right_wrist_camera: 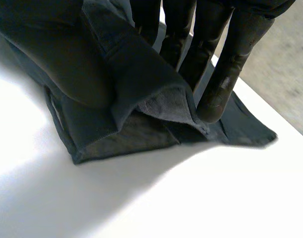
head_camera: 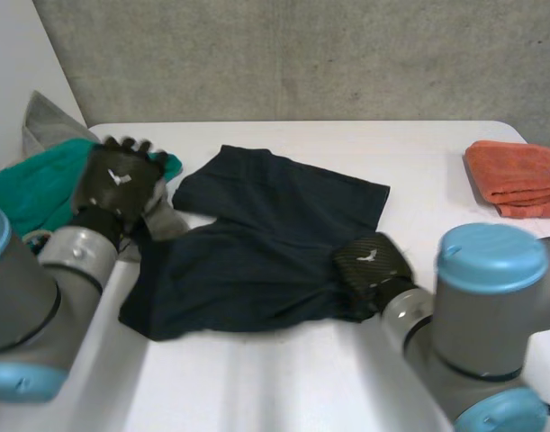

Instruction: Fold the laundry.

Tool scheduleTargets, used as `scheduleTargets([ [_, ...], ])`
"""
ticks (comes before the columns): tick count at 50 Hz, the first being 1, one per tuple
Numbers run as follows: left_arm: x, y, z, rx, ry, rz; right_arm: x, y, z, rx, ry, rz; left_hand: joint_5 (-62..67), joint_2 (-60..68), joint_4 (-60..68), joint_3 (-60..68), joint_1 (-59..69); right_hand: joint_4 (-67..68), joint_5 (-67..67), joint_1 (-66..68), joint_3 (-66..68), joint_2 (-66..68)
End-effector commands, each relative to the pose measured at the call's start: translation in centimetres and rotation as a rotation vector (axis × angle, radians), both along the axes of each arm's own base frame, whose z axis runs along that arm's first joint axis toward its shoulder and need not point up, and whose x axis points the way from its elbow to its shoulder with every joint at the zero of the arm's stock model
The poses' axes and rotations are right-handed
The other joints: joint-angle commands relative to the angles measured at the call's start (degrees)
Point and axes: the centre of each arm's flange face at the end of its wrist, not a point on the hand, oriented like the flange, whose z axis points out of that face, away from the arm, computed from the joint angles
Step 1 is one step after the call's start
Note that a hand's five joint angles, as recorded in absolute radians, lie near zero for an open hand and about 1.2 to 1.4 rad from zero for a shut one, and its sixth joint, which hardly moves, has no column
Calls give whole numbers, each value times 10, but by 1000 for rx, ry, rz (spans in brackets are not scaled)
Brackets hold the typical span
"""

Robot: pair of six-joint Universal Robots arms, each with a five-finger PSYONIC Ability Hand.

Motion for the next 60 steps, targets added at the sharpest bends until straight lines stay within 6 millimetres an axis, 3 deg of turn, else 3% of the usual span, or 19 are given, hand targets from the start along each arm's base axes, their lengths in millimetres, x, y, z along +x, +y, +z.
scheduleTargets([
  [1,-8,52,-31,195,-55,-142,-50,-39,-6,7,98,-143,85,81,82,81,77,121,140,246,133,134],
  [6,-13,80,-47,302,-91,-191,-58,-46,-6,8,96,-174,120,117,118,117,112,121,140,246,133,134],
  [13,-10,87,-57,368,-61,-151,-68,-51,-5,16,85,-198,129,125,126,125,121,121,140,246,133,134],
  [21,-19,124,-73,430,-88,-239,-68,-51,-6,24,75,-189,280,276,278,276,272,121,140,246,133,134],
  [25,-20,133,-77,441,-101,-264,-67,-50,-6,21,72,-188,273,270,271,270,265,121,140,246,133,134],
  [32,-23,131,-90,469,-123,-263,-67,-50,-7,19,70,-187,240,236,237,236,232,121,140,246,133,134],
  [43,-27,111,-103,398,-120,-188,-67,-49,-8,24,71,-183,233,229,230,229,225,121,140,246,133,134],
  [55,-32,102,-115,393,-157,-187,-68,-47,-9,30,71,-175,404,401,402,401,396,121,140,246,133,134],
  [60,-30,93,-110,362,-168,-168,-68,-46,-7,25,72,-170,663,659,660,659,655,121,140,246,133,134],
])
